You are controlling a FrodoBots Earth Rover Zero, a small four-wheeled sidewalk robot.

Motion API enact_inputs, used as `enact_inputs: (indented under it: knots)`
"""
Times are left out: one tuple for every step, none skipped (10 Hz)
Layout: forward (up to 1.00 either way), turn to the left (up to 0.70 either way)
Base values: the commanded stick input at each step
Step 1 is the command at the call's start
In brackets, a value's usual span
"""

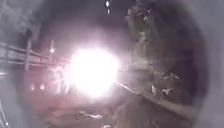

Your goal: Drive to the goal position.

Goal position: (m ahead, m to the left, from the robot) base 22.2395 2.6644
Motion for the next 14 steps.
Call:
enact_inputs:
  knots:
    - [0.7,0.0]
    - [0.7,0.0]
    - [0.7,0.0]
    - [0.7,0.0]
    - [0.7,0.0]
    - [0.7,0.0]
    - [0.7,0.0]
    - [0.7,0.0]
    - [0.7,0.0]
    - [0.7,0.0]
    - [0.7,0.0]
    - [0.7,0.0]
    - [0.7,0.0]
    - [0.7,0.0]
